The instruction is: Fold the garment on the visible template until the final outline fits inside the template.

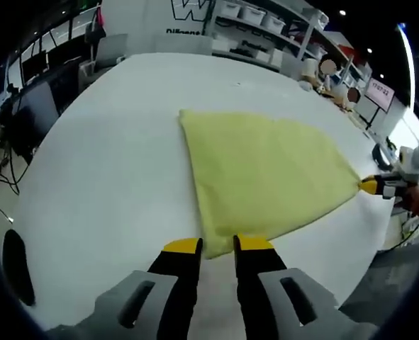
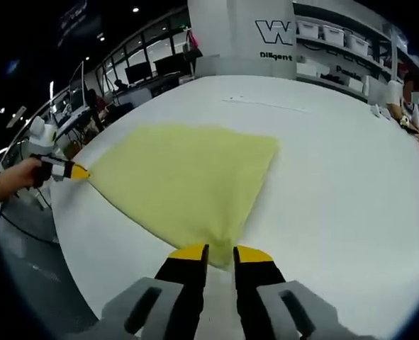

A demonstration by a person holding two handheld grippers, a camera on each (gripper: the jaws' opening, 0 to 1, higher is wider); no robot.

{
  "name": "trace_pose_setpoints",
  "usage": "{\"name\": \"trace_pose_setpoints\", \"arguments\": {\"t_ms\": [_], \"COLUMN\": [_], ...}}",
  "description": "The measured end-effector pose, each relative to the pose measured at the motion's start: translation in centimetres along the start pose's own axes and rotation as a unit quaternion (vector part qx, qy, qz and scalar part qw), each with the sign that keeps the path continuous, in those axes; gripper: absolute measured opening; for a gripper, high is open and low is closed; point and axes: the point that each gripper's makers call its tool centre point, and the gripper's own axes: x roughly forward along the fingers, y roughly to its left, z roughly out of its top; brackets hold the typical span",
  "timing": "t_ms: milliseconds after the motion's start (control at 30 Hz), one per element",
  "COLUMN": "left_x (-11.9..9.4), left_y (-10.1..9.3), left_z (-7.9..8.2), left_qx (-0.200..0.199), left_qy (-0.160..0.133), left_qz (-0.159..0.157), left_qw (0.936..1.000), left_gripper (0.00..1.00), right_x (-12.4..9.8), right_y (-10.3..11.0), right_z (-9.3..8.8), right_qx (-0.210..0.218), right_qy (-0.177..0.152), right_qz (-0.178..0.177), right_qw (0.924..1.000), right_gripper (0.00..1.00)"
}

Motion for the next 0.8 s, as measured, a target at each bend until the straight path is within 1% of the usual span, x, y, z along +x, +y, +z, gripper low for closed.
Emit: {"name": "trace_pose_setpoints", "arguments": {"t_ms": [33,67,100,133,167,200,233,367,400,600,667,700,767,800], "left_x": [-0.3,-0.6,-1.1,-1.5,-1.9,-2.6,-3.0,-4.9,-5.5,-7.5,-7.9,-8.4,-9.4,-9.7], "left_y": [-0.2,-0.3,-0.5,-0.6,-0.8,-1.2,-1.3,-2.0,-2.2,-3.0,-3.2,-3.3,-3.6,-3.6], "left_z": [0.2,0.4,1.0,1.5,1.7,2.1,2.3,3.0,3.0,3.2,3.1,3.0,2.9,2.9], "left_qx": [0.000,-0.003,-0.009,-0.012,-0.020,-0.029,-0.029,-0.025,-0.027,-0.020,-0.018,-0.018,-0.013,-0.013], "left_qy": [-0.007,-0.010,-0.026,-0.038,-0.046,-0.054,-0.059,-0.081,-0.081,-0.095,-0.096,-0.098,-0.105,-0.107], "left_qz": [-0.003,-0.006,-0.007,-0.009,-0.012,-0.018,-0.017,-0.018,-0.019,-0.025,-0.025,-0.025,-0.021,-0.020], "left_qw": [1.0000,0.9999,0.9996,0.9992,0.9987,0.9979,0.9977,0.9963,0.9962,0.9949,0.9949,0.9948,0.9942,0.9940], "left_gripper": [0.32,0.35,0.37,0.40,0.45,0.47,0.49,0.58,0.60,0.65,0.69,0.70,0.72,0.72], "right_x": [-0.2,-0.4,-0.7,-0.9,-1.3,-1.6,-2.0,-3.4,-3.9,-5.9,-6.1,-6.6,-6.8,-7.3], "right_y": [0.2,0.3,0.5,0.8,1.2,1.5,1.8,2.8,3.2,4.6,4.8,5.1,5.2,5.5], "right_z": [0.4,0.5,0.9,1.2,1.5,1.7,1.9,2.6,2.8,3.5,3.5,3.3,3.3,3.1], "right_qx": [0.008,0.014,0.019,0.024,0.030,0.030,0.026,0.018,0.017,0.013,0.013,0.015,0.014,0.012], "right_qy": [-0.008,-0.011,-0.019,-0.026,-0.032,-0.034,-0.036,-0.045,-0.046,-0.058,-0.057,-0.055,-0.055,-0.054], "right_qz": [0.001,-0.002,-0.002,0.000,0.001,0.001,0.000,-0.003,-0.003,-0.002,-0.002,-0.004,-0.004,-0.005], "right_qw": [0.9999,0.9998,0.9996,0.9994,0.9991,0.9990,0.9990,0.9988,0.9988,0.9982,0.9983,0.9984,0.9984,0.9984], "right_gripper": [0.25,0.30,0.34,0.40,0.45,0.51,0.54,0.61,0.62,0.72,0.76,0.78,0.78,0.78]}}
